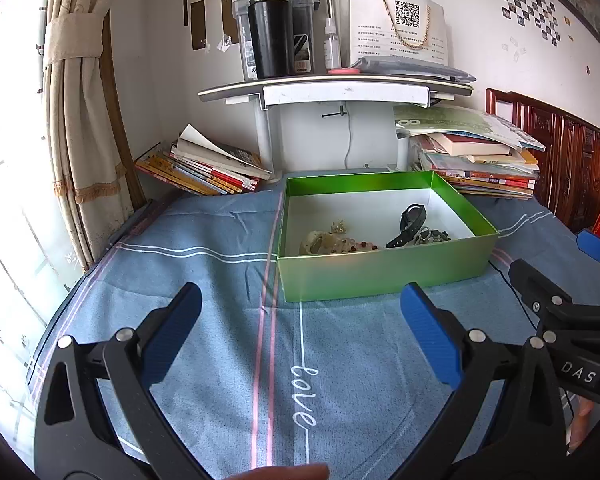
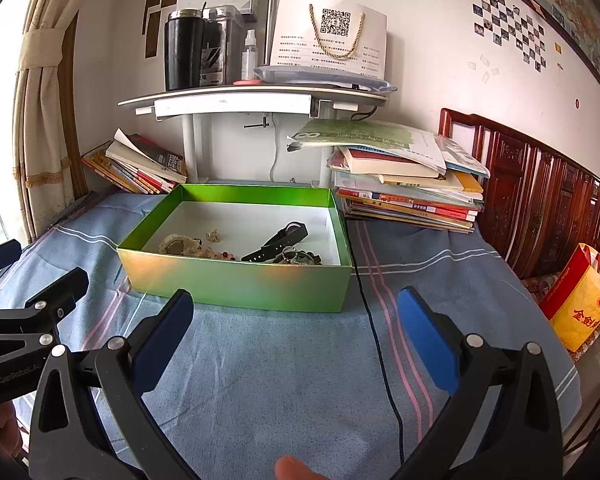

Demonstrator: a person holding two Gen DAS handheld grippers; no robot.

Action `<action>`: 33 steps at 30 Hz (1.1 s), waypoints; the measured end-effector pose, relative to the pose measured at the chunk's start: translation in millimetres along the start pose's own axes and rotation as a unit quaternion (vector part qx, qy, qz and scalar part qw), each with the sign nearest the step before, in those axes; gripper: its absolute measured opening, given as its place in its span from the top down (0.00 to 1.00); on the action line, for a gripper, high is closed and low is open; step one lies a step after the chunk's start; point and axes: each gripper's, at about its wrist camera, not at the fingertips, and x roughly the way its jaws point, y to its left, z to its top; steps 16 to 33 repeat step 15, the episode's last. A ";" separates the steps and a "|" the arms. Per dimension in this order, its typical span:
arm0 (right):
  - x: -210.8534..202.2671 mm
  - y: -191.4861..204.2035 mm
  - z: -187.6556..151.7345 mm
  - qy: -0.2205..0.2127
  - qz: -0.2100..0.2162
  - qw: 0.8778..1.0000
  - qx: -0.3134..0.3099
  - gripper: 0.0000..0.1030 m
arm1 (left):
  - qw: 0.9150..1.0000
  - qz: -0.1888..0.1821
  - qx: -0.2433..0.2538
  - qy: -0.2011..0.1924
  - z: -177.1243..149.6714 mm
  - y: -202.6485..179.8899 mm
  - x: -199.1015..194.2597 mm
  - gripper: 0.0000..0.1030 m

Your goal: Organize jewelry

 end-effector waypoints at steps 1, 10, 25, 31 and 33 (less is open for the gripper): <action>0.7 -0.3 0.0 0.001 0.000 1.000 0.000 0.03 | 1.000 -0.001 0.000 0.001 -0.2 0.1 0.8 0.04; 8.0 -3.1 -3.4 0.013 0.004 1.000 0.003 0.03 | 1.000 -0.007 -0.002 0.014 -1.6 -0.7 7.2 0.04; 30.2 -30.4 -7.0 0.050 0.014 0.999 0.015 0.03 | 0.999 -0.005 -0.001 0.041 -8.1 2.3 20.1 0.04; 30.2 -30.4 -7.0 0.050 0.014 0.999 0.015 0.03 | 0.999 -0.005 -0.001 0.041 -8.1 2.3 20.1 0.04; 30.2 -30.4 -7.0 0.050 0.014 0.999 0.015 0.03 | 0.999 -0.005 -0.001 0.041 -8.1 2.3 20.1 0.04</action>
